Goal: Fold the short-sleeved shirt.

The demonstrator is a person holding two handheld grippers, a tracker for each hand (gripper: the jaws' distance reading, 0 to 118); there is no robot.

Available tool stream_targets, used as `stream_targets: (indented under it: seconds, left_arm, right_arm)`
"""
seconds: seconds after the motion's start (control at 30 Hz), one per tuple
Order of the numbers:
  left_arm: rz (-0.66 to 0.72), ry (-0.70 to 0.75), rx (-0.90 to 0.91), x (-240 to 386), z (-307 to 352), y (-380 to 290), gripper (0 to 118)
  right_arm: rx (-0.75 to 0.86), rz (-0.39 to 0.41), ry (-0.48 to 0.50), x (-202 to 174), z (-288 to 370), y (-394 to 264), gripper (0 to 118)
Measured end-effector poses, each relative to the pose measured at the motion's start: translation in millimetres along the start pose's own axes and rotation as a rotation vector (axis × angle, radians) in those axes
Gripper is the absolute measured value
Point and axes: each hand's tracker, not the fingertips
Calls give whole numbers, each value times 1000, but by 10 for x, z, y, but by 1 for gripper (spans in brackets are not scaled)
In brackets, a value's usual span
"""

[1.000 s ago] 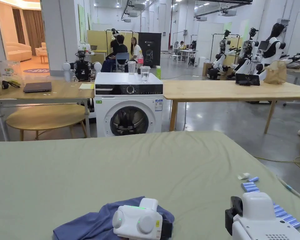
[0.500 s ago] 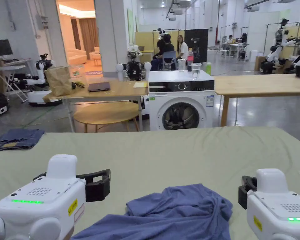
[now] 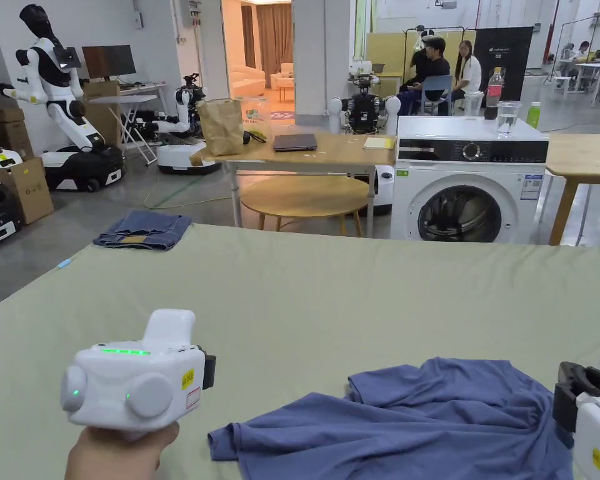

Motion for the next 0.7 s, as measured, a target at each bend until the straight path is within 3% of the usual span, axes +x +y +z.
stream_targets:
  seconds: [0.17,0.23,0.27,0.3,0.33,0.37,0.47,0.57,0.7]
  left_arm:
    - [35,-22,-297,-96,-1038,103,0]
    - [137,-63,-397,-162,-1381,172,50]
    - [176,-69,-435,-183,-1525,185,65]
    - [183,-63,-476,-171,-1662,187,65]
    - [193,-57,-512,-173,-1805,178,105]
    - [238,-64,-523,-202,-1919,184,117]
    - [431,-76,-624,-290,-2153,62,115]
    - [373,15,-682,-219,-2259,-71,112]
    - [228,108,-713,-73,-2225,-126,86]
  right_arm:
    - [-27,-7,-9,85,-160,-92,0]
    - [-39,-6,-12,105,-213,-133,0]
    - [-47,-4,-16,124,-249,-155,0]
    - [-52,-5,-16,144,-278,-175,0]
    - [-60,-7,-17,164,-305,-198,0]
    - [-67,-9,-22,186,-333,-223,0]
    - [-85,-20,-29,253,-383,-282,0]
    - [-98,-24,-38,326,-407,-339,0]
    - [-107,-38,-49,429,-406,-398,0]
